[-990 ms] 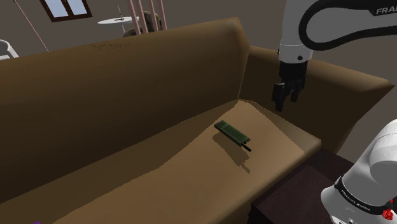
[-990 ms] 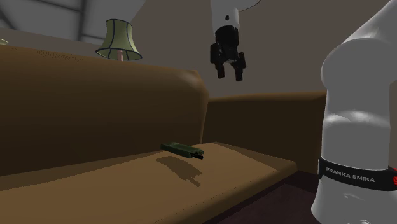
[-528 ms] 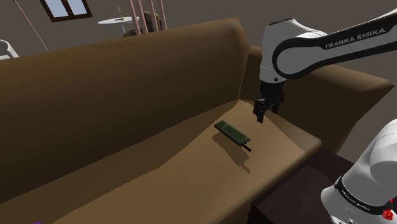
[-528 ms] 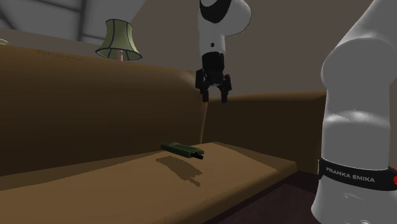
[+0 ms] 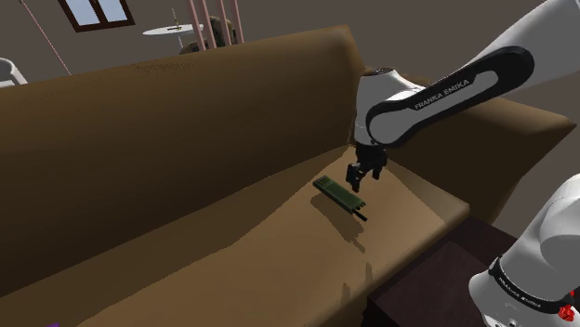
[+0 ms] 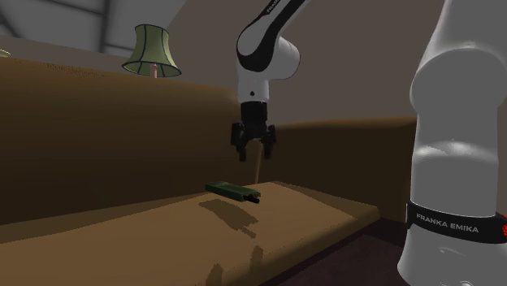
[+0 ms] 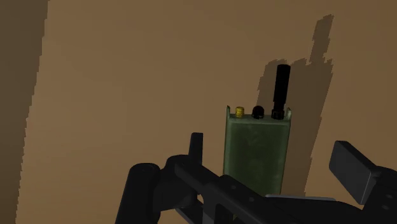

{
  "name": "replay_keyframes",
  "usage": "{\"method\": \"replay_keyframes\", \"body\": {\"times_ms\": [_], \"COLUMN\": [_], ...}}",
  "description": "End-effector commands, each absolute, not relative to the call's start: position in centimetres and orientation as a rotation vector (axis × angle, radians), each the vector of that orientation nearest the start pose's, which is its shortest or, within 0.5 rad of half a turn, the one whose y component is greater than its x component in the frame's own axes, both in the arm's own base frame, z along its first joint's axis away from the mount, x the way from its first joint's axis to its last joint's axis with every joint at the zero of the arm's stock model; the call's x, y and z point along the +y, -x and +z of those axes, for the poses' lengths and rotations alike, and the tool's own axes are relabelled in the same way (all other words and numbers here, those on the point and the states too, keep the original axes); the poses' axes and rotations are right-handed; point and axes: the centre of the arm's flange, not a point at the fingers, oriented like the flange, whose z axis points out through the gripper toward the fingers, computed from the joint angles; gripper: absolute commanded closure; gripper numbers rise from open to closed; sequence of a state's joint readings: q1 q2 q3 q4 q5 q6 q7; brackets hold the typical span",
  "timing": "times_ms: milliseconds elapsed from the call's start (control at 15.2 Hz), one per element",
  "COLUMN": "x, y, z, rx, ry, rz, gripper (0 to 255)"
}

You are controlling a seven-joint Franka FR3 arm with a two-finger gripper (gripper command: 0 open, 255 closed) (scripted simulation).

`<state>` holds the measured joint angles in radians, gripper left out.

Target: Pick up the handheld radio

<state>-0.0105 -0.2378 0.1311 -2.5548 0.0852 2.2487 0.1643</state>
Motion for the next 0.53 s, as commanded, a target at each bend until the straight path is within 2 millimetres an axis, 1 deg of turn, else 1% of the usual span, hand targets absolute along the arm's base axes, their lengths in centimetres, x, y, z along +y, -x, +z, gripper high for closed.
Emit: {"method": "replay_keyframes", "body": {"times_ms": [0, 330, 462], "x": [5.6, 6.5, 6.5], "y": [-43.9, -47.5, -47.5], "z": [32.5, 27.6, 26.5], "rx": [0.161, 0.159, 0.159], "ry": [3.112, 3.115, 3.115], "rz": [0.095, 0.059, 0.059], "gripper": [0, 0, 0]}}
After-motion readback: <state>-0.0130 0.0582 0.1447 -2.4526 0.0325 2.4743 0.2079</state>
